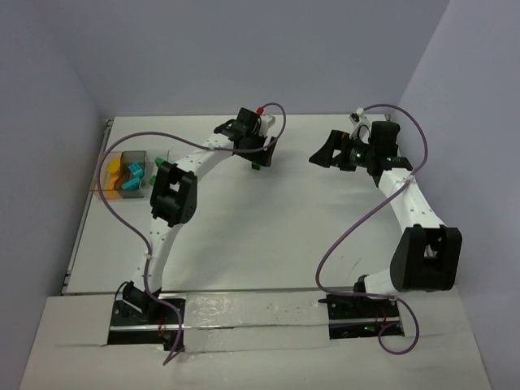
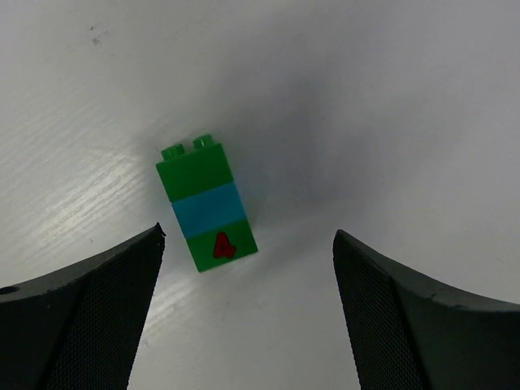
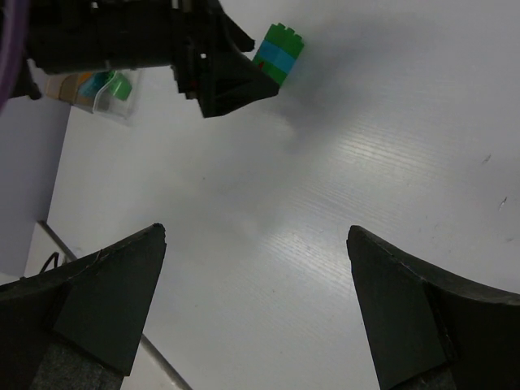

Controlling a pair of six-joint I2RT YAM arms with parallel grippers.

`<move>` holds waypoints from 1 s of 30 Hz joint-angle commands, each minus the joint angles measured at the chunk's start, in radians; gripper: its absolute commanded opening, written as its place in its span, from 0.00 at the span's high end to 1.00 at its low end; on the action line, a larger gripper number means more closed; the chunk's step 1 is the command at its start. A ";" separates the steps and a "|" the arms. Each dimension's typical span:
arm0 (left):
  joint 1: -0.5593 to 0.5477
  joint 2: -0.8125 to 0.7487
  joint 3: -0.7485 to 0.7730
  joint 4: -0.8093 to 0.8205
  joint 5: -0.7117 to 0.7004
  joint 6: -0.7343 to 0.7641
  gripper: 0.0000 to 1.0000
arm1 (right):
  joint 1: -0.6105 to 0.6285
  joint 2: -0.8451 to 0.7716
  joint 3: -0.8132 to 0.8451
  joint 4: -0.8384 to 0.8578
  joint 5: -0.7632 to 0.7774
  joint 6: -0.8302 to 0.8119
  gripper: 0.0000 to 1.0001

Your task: Sort the legos into containers by color

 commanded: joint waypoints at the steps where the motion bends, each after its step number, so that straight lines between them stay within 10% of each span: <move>1: 0.001 0.049 0.081 0.014 -0.092 -0.040 0.11 | -0.007 -0.044 -0.002 -0.005 -0.003 -0.024 0.00; 19: -0.015 0.055 0.045 -0.062 -0.156 -0.038 0.62 | -0.007 -0.028 0.012 -0.006 -0.012 -0.034 0.00; 23: -0.008 -0.103 -0.107 -0.077 -0.026 0.011 0.97 | -0.006 -0.003 0.048 -0.022 -0.009 -0.031 0.00; 30: 0.036 -0.461 -0.429 -0.033 0.622 0.183 1.00 | 0.056 -0.057 -0.059 0.190 -0.136 0.092 0.00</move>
